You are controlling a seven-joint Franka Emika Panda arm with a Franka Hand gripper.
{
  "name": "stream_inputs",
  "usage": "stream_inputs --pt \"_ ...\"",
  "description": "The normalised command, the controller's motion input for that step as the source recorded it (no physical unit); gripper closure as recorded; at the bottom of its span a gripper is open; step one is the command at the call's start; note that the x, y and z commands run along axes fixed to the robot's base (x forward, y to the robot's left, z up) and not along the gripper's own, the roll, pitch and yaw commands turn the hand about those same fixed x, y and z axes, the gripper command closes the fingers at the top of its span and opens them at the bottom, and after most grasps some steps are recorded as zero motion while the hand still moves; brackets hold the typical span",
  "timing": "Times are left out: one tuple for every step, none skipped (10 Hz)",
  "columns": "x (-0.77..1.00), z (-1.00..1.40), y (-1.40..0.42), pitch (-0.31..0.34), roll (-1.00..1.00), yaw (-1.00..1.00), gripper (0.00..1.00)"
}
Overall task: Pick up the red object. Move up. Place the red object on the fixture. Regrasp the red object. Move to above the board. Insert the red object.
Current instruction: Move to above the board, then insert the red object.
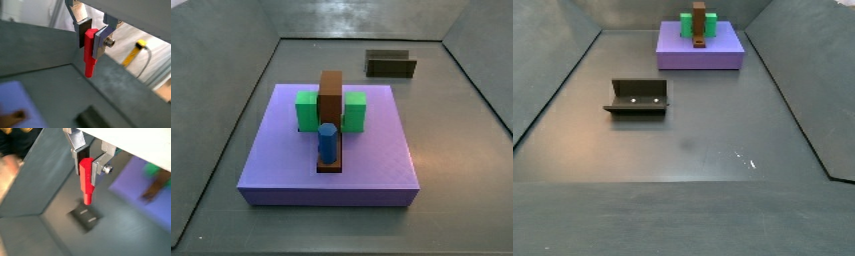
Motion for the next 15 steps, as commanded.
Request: stream_inputs --pt "-1.04 0.29 -1.40 0.187 -1.00 -0.14 1.00" --pt "-0.46 0.12 -0.58 0.191 -1.00 -0.13 1.00" --pt "-0.26 0.06 -0.31 0.188 -1.00 -0.12 1.00" --pt "-0.06 0.01 -0.04 0.186 -1.00 -0.09 1.00" --pt "-0.04 0.01 0.01 0.172 -1.00 -0.08 1.00" --pt "-0.04 -0.02 0.04 0.144 -0.98 -0.06 1.00" --pt "-0.04 0.01 0.04 0.074 -0.68 -0.03 1.00" --pt "-0.04 0.00 0.03 0.028 -0.45 -0.01 1.00" --pt "-0.04 -0.01 0.02 0.003 -0.29 -0.01 1.00" --pt "0.00 -0.78 0.34 -0.136 -0.07 0.03 1.00" --pt "-0.07 -0.84 0.29 -0.139 0.14 0.08 1.00" --pt "-0.05 -0.86 0.32 -0.146 0.12 0.07 1.00" --pt "-0.03 -0.84 0.37 -0.170 -0.08 0.11 1.00" --pt "-0.05 -0.82 0.34 -0.166 -0.10 0.10 1.00" --pt "-0.04 -0.78 0.31 -0.166 -0.12 0.10 1.00"
